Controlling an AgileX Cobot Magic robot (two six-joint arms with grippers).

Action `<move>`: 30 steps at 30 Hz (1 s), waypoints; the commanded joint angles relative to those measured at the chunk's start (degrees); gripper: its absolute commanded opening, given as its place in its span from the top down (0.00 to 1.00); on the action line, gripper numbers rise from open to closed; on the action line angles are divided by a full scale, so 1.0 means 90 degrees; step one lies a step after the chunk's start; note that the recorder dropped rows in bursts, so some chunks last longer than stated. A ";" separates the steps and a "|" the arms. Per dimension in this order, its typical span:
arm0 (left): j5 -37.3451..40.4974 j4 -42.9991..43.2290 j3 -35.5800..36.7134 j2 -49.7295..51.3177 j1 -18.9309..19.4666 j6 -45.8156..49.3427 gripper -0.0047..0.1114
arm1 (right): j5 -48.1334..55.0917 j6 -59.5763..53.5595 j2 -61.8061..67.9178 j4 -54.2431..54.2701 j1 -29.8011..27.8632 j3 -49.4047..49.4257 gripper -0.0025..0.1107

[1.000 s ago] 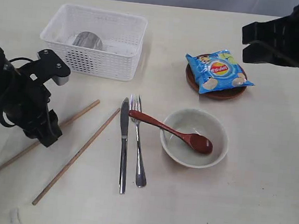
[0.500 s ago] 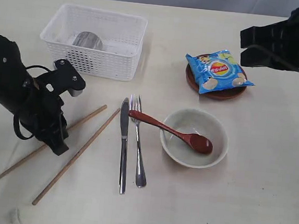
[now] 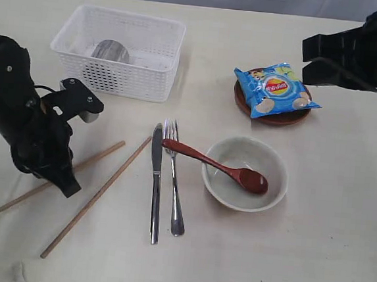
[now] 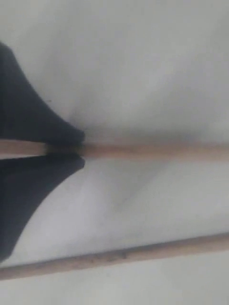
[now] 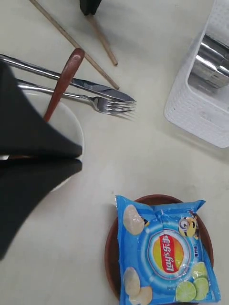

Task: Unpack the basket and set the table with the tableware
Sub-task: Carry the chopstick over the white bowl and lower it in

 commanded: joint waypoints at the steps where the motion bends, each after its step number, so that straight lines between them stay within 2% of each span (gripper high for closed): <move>1: 0.0402 0.0051 -0.0038 -0.0581 -0.0020 -0.0341 0.96 | 0.0067 -0.0061 -0.0036 0.0050 0.0019 0.0011 0.98; 11: 0.0584 -0.0163 -0.0220 -0.2154 -0.0020 -0.1527 0.96 | 0.0137 -0.0078 -0.0045 0.0050 0.0019 0.0011 0.98; 15: 0.1392 -0.1556 -0.1309 -0.2299 -0.0082 -0.1861 0.96 | 0.0137 -0.0081 -0.0078 -0.0068 0.0003 0.0011 0.98; 18: 0.1396 -0.3114 -0.1814 -0.2003 -0.0580 -0.1888 0.96 | 0.0012 0.0462 -0.0287 -0.0639 -0.0266 0.0011 0.98; 19: 0.1333 -0.3310 -0.1826 -0.1921 -0.0691 -0.1888 0.96 | 0.0004 0.0517 -0.0312 -0.0669 -0.0376 0.0011 0.98; 21: 0.0823 -0.4133 -0.1826 -0.1445 -0.1246 -0.1888 0.96 | 0.0027 0.0528 -0.0312 -0.0688 -0.0742 0.0038 0.98; 24: 0.0262 -0.4344 -0.1938 -0.0776 -0.1822 -0.1888 0.96 | 0.0013 0.0528 -0.0350 -0.0695 -0.0812 0.0144 0.98; 27: -0.0172 -0.4628 -0.2421 0.0055 -0.2361 -0.1888 0.96 | -0.0020 0.0528 -0.0407 -0.0695 -0.0812 0.0145 0.98; 30: -0.0495 -0.4792 -0.2703 0.0486 -0.2578 -0.1888 0.96 | -0.0020 0.0516 -0.0409 -0.0695 -0.0812 0.0145 0.98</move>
